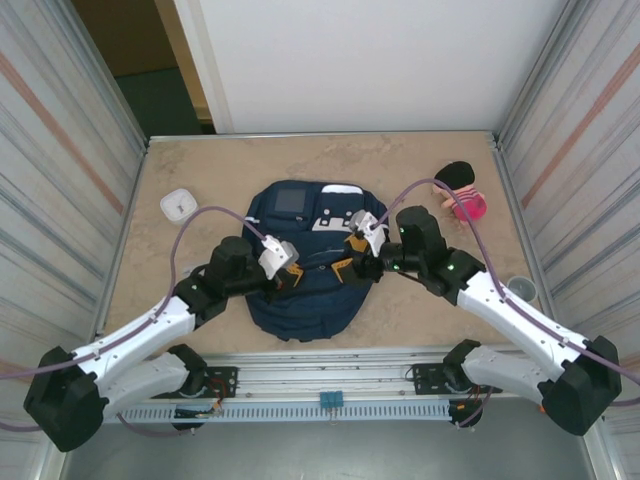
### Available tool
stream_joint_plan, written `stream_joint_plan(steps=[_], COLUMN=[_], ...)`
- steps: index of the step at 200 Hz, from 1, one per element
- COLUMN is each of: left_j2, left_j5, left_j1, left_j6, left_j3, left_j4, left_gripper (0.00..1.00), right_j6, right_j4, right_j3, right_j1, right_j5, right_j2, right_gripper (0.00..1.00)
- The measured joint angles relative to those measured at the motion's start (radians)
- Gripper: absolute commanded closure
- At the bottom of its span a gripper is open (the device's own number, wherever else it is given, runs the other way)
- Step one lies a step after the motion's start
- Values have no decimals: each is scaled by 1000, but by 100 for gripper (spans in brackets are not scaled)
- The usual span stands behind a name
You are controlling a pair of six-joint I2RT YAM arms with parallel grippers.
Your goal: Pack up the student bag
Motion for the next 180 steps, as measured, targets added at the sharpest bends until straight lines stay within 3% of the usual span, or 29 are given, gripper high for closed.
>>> stream_joint_plan(steps=[29, 51, 72, 109, 144, 180], left_j2=[-10, -10, -10, -11, -36, -99], left_j5=[0, 1, 0, -42, -47, 13], left_j1=[0, 1, 7, 8, 16, 17], left_j6=[27, 44, 51, 14, -106, -301], left_j3=[0, 0, 0, 10, 91, 127], left_j4=[-15, -21, -29, -46, -71, -86], left_gripper=[100, 100, 99, 73, 41, 32], right_j6=[-232, -339, -414, -476, -481, -450], right_j4=[-55, -85, -109, -178, -187, -159], right_j3=[43, 113, 162, 195, 179, 133], right_j1=[-1, 0, 2, 3, -8, -19], right_j5=[-33, -68, -113, -159, -174, -211], right_j2=[126, 234, 303, 333, 317, 277], right_gripper=[33, 41, 60, 100, 100, 100])
